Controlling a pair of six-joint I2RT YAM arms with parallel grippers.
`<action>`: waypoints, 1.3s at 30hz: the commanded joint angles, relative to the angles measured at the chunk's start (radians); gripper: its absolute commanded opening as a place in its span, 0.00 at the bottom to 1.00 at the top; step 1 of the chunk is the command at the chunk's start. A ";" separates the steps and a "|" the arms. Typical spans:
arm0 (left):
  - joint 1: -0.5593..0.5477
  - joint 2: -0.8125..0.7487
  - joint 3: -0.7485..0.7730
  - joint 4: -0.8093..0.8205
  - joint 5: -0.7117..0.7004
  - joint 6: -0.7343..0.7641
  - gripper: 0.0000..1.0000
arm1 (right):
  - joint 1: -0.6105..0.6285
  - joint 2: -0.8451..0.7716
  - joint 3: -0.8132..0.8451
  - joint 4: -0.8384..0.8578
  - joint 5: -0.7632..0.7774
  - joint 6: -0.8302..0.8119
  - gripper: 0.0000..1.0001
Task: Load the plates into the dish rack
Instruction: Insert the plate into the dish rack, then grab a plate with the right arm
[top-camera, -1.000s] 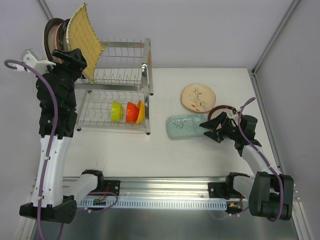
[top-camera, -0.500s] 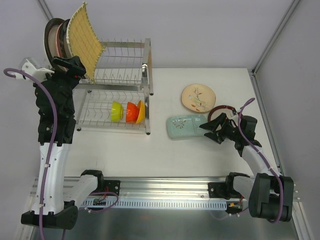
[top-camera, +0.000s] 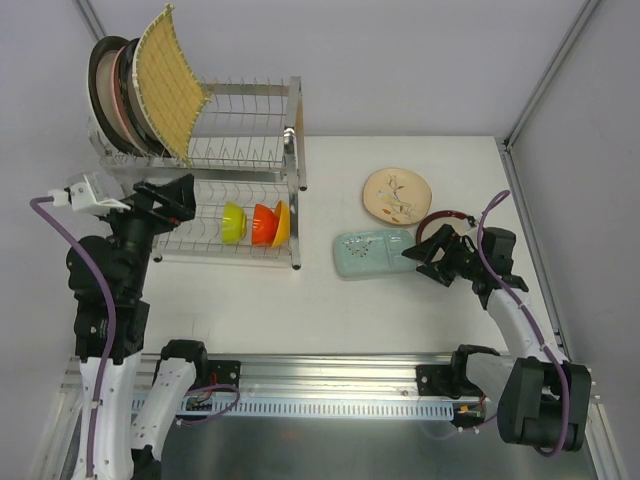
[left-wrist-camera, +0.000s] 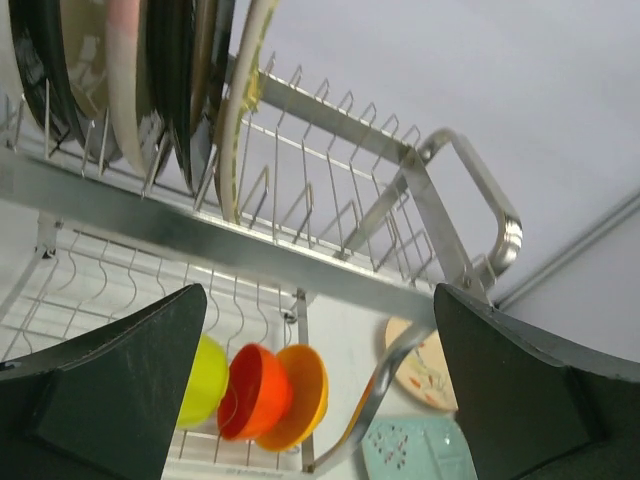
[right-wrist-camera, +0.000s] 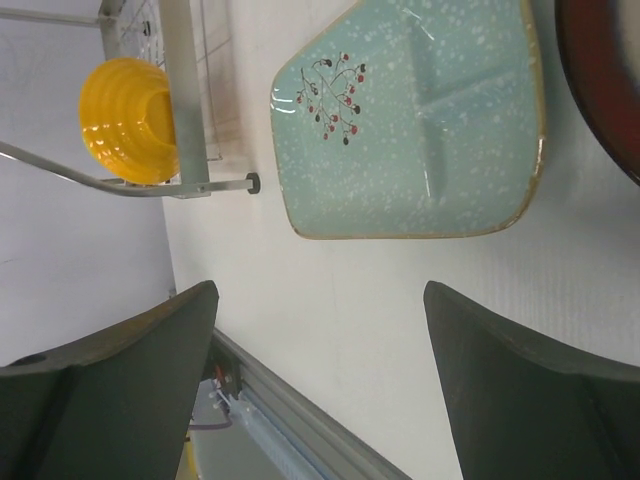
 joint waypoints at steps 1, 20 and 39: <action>0.007 -0.093 -0.056 -0.041 0.115 0.080 0.99 | 0.019 -0.030 0.055 -0.089 0.085 -0.077 0.89; 0.004 -0.515 -0.541 -0.098 0.322 0.161 0.99 | 0.116 0.084 0.106 -0.129 0.383 -0.038 0.84; -0.003 -0.507 -0.596 -0.099 0.304 0.163 0.99 | 0.190 0.291 0.160 -0.069 0.454 -0.053 0.46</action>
